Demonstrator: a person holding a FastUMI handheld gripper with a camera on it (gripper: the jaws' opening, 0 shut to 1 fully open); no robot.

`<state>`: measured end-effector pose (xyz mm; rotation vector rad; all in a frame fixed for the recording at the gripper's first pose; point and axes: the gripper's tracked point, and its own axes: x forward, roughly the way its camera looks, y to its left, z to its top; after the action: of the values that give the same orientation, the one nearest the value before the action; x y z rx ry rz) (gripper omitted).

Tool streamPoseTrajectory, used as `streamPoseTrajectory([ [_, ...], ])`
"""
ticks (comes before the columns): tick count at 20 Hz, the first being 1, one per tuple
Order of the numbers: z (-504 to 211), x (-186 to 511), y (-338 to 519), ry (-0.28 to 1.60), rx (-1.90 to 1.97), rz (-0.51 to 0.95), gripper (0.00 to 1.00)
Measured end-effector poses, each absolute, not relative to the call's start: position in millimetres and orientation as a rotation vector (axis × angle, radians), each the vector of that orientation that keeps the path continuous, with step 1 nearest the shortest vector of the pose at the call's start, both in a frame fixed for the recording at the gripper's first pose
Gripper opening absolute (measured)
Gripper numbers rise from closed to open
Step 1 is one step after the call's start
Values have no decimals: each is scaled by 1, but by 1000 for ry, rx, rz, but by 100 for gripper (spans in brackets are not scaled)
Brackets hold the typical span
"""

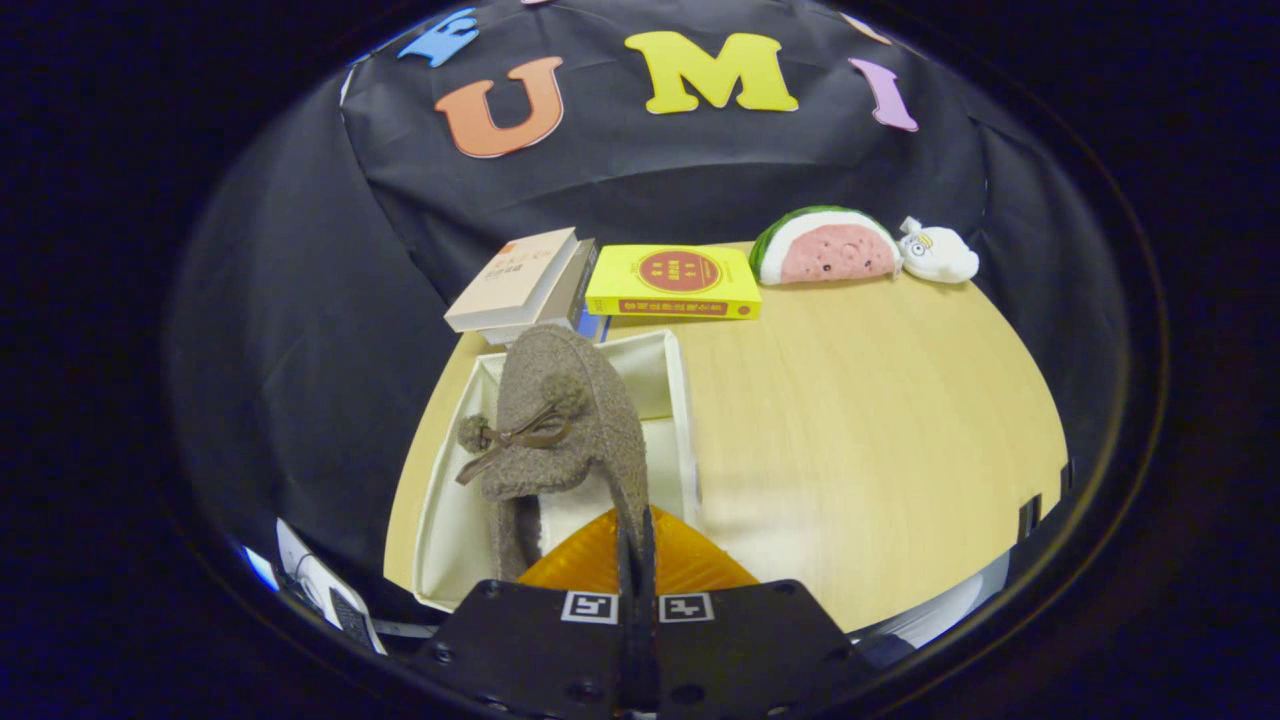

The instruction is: Open the storage box then place both shoes into the box .Put the left shoe in first, then the right shoe, with the right side of both shoes facing outward in a uniform manner.

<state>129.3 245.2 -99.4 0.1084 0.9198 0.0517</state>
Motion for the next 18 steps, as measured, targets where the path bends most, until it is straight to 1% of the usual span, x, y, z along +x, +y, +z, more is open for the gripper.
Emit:
streamPoseTrajectory([
  [1,-98,130,244,910,108,50,0],
  [2,-97,130,244,902,107,49,5],
  [3,-94,128,245,889,108,59,5],
  [5,-84,129,247,846,101,71,26],
  [6,-79,126,244,825,95,71,26],
  [7,-70,125,247,798,94,88,31],
  [11,-37,115,231,649,80,63,85],
  [12,-30,113,223,605,79,43,86],
  [14,-15,106,215,521,81,40,98],
  [18,9,92,192,343,100,71,97],
])
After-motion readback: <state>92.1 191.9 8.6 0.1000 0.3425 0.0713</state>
